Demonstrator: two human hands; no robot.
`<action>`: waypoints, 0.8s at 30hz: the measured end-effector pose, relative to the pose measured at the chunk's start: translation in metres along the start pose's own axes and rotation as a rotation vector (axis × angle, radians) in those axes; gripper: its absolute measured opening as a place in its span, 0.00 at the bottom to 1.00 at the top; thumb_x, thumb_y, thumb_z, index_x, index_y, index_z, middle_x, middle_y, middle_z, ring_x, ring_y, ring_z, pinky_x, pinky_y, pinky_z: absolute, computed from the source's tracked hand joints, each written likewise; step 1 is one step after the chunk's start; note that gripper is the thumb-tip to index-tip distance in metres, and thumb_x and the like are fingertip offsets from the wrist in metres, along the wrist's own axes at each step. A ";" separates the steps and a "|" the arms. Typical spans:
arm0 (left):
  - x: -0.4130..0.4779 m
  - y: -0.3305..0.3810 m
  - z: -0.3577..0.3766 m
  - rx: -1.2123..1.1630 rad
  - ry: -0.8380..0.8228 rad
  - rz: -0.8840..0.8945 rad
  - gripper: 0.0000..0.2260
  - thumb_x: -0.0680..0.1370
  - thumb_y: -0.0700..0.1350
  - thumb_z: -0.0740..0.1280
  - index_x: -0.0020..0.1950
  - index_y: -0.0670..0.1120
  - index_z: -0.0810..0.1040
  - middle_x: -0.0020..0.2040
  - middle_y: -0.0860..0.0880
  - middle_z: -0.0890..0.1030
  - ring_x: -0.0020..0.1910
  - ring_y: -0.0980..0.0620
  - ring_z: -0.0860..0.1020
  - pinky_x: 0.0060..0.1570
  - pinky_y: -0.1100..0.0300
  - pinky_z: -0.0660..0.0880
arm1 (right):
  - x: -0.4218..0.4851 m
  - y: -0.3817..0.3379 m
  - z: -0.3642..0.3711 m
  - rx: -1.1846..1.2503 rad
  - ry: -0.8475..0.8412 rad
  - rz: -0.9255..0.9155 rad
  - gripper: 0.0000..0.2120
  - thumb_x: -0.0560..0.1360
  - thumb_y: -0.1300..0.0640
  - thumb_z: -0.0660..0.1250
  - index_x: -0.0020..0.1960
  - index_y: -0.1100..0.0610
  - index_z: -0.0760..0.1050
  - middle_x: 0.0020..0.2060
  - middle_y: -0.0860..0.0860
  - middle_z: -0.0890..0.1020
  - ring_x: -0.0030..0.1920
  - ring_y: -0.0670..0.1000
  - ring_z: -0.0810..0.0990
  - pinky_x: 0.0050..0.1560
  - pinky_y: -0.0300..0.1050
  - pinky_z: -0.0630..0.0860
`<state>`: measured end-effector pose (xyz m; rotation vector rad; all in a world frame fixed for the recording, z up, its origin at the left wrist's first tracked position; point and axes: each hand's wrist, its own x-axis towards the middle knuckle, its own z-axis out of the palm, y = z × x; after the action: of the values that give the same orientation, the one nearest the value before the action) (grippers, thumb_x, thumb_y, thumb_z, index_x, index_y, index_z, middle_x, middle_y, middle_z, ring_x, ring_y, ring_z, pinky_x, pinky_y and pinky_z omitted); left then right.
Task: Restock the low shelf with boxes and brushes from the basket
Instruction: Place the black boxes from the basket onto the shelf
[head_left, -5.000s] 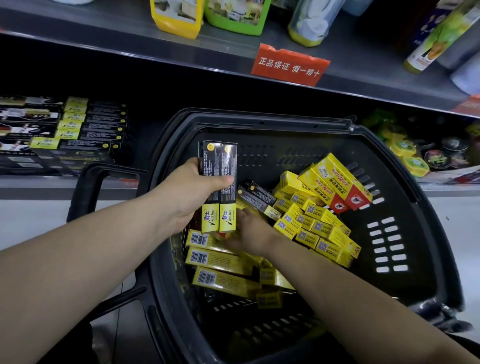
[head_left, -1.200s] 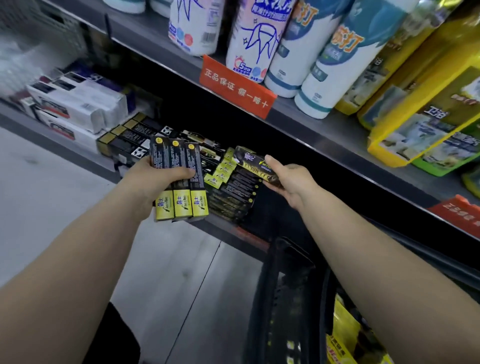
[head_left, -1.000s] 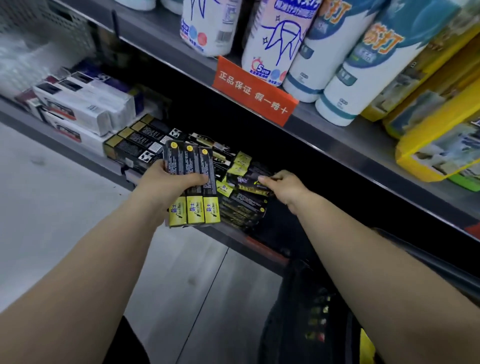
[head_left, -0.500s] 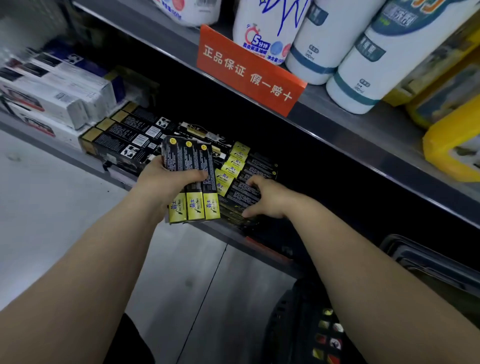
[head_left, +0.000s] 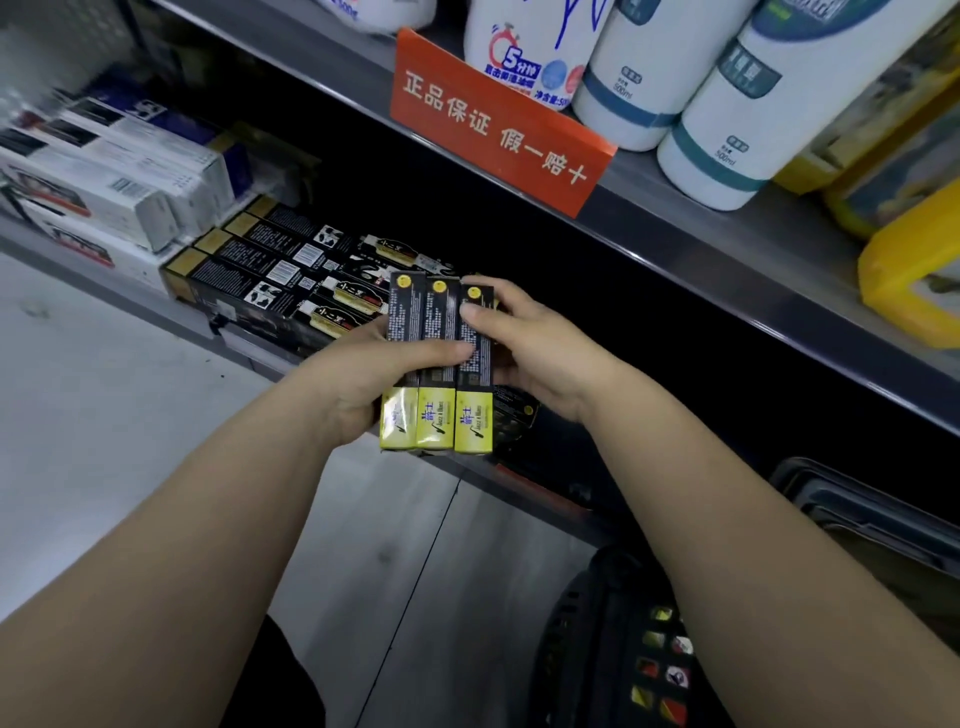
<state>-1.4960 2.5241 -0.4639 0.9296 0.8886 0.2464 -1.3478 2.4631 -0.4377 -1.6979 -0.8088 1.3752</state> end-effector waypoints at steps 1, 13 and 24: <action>0.000 0.000 0.001 -0.006 0.010 -0.002 0.26 0.58 0.46 0.77 0.56 0.46 0.79 0.47 0.44 0.85 0.44 0.44 0.84 0.39 0.48 0.81 | -0.001 -0.001 -0.002 0.015 0.012 0.004 0.16 0.78 0.55 0.64 0.66 0.51 0.70 0.51 0.50 0.80 0.48 0.47 0.81 0.46 0.43 0.81; 0.015 -0.012 -0.005 -0.045 0.265 0.022 0.19 0.65 0.42 0.78 0.52 0.47 0.75 0.50 0.45 0.82 0.48 0.44 0.81 0.49 0.44 0.78 | 0.024 0.031 -0.049 0.184 0.557 0.118 0.19 0.75 0.52 0.68 0.63 0.59 0.71 0.55 0.53 0.79 0.52 0.49 0.79 0.48 0.37 0.77; 0.023 -0.019 -0.002 -0.028 0.285 0.019 0.23 0.65 0.41 0.78 0.57 0.45 0.74 0.49 0.46 0.82 0.46 0.45 0.81 0.41 0.51 0.78 | 0.031 0.054 -0.044 -0.434 0.335 0.220 0.18 0.76 0.54 0.67 0.65 0.57 0.71 0.61 0.54 0.75 0.55 0.49 0.71 0.53 0.40 0.67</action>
<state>-1.4864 2.5262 -0.4915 0.8899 1.1353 0.4135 -1.2982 2.4556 -0.4957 -2.3381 -0.7804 1.0542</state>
